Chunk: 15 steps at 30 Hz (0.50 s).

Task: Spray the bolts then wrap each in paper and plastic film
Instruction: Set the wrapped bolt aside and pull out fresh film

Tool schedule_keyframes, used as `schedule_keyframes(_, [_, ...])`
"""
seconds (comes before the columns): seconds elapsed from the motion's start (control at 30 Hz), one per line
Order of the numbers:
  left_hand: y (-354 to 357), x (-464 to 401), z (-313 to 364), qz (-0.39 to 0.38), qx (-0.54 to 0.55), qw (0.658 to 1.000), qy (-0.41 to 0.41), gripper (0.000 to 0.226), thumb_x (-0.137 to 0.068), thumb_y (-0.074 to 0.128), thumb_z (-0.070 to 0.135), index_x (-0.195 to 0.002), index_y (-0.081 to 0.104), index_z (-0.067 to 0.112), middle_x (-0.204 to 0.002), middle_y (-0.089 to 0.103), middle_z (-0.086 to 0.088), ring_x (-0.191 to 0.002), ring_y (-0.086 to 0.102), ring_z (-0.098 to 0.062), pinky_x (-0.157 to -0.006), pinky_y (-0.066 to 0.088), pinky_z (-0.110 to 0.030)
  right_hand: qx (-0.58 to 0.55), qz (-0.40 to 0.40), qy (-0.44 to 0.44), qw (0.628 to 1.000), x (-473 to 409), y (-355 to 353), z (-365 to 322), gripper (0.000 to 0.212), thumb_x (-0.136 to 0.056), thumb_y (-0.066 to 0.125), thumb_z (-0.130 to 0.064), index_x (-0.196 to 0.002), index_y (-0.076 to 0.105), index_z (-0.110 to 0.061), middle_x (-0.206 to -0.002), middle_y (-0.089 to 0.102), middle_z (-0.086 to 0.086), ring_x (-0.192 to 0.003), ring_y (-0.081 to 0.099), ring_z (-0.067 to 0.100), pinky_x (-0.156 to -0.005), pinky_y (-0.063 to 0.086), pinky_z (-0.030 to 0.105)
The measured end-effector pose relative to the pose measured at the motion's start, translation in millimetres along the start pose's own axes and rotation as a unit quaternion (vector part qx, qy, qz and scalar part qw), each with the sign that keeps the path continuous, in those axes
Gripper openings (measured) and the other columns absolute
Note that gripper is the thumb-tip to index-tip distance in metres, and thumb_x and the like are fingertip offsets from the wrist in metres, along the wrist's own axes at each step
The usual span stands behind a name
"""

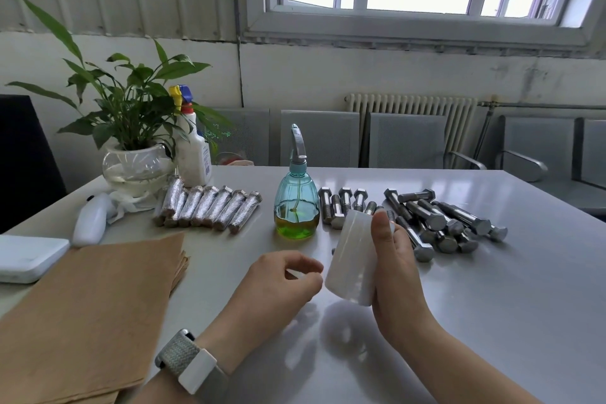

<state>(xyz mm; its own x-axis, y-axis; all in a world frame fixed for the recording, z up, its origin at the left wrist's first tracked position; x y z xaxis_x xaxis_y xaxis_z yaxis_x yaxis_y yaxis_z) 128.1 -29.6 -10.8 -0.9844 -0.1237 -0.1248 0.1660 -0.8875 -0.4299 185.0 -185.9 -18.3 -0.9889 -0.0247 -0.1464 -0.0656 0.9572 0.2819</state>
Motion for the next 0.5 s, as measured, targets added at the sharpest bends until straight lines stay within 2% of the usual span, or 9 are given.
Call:
schedule_keyframes(0.1, [5.6,2.6,-0.3,-0.033,-0.009,0.999,0.016,0.024,-0.068,0.063,0.036,-0.086,0.077,0.027,-0.083,0.075,0.005,-0.066,0.065,-0.006,-0.066,0.050,-0.019,0.009,0.000,-0.008,1.000,0.3,-0.3,-1.1,0.073,-0.060,0.059,-0.081,-0.105,0.056,-0.024,-0.112,0.064,0.021,-0.103,0.065,0.040,-0.084,0.055,0.062])
schedule_keyframes(0.23, [8.1,3.5,-0.1,-0.010,-0.042,0.998,0.045,0.011,-0.071,0.067,0.029,-0.078,0.076,0.027,-0.082,0.073,0.008,-0.060,0.061,-0.002,-0.061,0.046,-0.015,0.031,-0.012,-0.043,0.999,1.9,0.6,-2.9,0.066,-0.061,0.059,-0.084,-0.100,0.056,-0.031,-0.104,0.064,0.016,-0.096,0.067,0.034,-0.078,0.059,0.053])
schedule_keyframes(0.3, [7.3,3.1,-1.1,-0.003,-0.060,0.997,0.051,0.010,-0.072,0.068,0.028,-0.078,0.075,0.028,-0.081,0.073,0.009,-0.062,0.062,-0.003,-0.062,0.048,-0.016,0.049,-0.018,-0.067,0.996,2.0,0.9,-3.4,0.065,-0.056,0.059,-0.087,-0.096,0.057,-0.036,-0.100,0.064,0.006,-0.089,0.068,0.023,-0.072,0.060,0.044])
schedule_keyframes(0.4, [6.6,4.4,0.7,0.000,-0.068,0.996,0.058,0.018,-0.068,0.063,0.034,-0.079,0.076,0.028,-0.078,0.072,0.008,-0.064,0.063,-0.004,-0.062,0.047,-0.016,0.057,-0.022,-0.091,0.994,1.4,-0.1,-3.4,0.056,-0.066,0.057,-0.078,-0.100,0.055,-0.034,-0.082,0.064,-0.014,-0.075,0.066,0.004,-0.060,0.055,0.024])
schedule_keyframes(0.5, [6.9,4.7,2.1,0.011,-0.069,0.996,0.055,0.012,-0.074,0.064,0.030,-0.077,0.076,0.029,-0.075,0.072,0.009,-0.068,0.066,-0.005,-0.062,0.049,-0.016,0.060,-0.022,-0.102,0.993,0.6,-0.5,-2.6,0.053,-0.074,0.058,-0.070,-0.104,0.054,-0.027,-0.076,0.064,-0.020,-0.068,0.064,-0.002,-0.056,0.052,0.019])
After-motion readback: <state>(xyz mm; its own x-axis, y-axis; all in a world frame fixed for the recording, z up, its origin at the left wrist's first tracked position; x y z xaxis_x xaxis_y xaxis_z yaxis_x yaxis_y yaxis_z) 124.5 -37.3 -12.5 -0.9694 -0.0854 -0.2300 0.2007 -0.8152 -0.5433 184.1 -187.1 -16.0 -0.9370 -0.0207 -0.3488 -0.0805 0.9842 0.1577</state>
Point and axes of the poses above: each hand's wrist, its own x-axis away from the middle knuckle, its own y-axis out of the palm, z = x × y, the point moved 3 cm from there along -x, towards the middle knuckle
